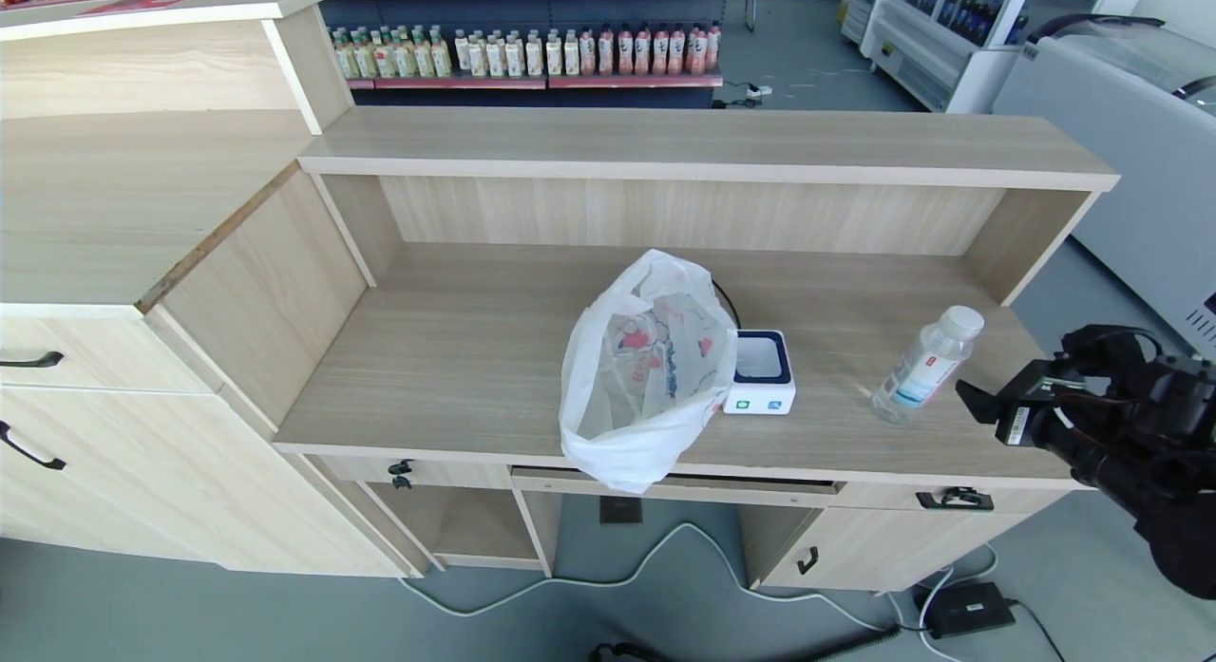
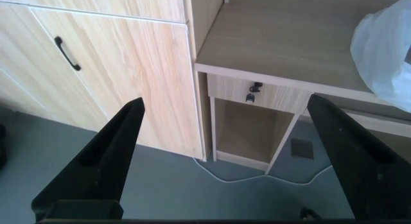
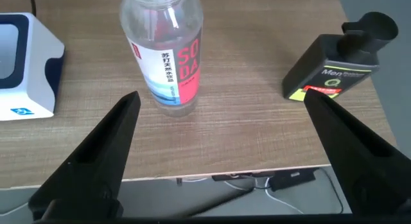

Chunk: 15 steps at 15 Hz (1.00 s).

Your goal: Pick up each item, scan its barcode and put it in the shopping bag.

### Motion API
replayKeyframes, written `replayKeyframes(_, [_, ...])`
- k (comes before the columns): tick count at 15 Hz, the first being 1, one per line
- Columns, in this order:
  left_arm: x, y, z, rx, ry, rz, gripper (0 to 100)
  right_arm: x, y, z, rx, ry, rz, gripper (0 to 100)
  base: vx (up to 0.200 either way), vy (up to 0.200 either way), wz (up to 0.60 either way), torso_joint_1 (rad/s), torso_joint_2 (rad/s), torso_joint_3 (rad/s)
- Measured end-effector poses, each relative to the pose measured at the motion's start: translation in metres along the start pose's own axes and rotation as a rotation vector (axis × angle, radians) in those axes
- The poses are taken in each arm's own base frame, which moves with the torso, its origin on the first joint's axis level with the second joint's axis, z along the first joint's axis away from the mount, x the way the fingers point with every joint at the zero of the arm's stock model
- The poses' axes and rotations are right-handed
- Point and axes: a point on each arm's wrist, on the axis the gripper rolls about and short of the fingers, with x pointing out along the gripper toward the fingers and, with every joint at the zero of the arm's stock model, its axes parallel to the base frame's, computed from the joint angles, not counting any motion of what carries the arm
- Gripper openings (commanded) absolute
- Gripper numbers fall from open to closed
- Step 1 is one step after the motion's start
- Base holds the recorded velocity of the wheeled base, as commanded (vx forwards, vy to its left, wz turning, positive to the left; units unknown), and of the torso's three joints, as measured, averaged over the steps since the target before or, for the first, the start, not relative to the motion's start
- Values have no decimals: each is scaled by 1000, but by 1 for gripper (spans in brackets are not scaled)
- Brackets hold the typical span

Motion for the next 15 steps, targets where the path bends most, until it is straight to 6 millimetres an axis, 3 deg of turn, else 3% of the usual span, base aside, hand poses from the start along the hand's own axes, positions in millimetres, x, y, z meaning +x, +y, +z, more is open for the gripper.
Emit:
replayKeyframes(6, [0,0,0,0,0,0,100,19,8,-16,-6,2,28,100,0,0,0,0,0,0])
replayKeyframes(15, [0,0,0,0,0,0,100,53,28,-15,-14,-54,85,100,0,0,0,0,0,0])
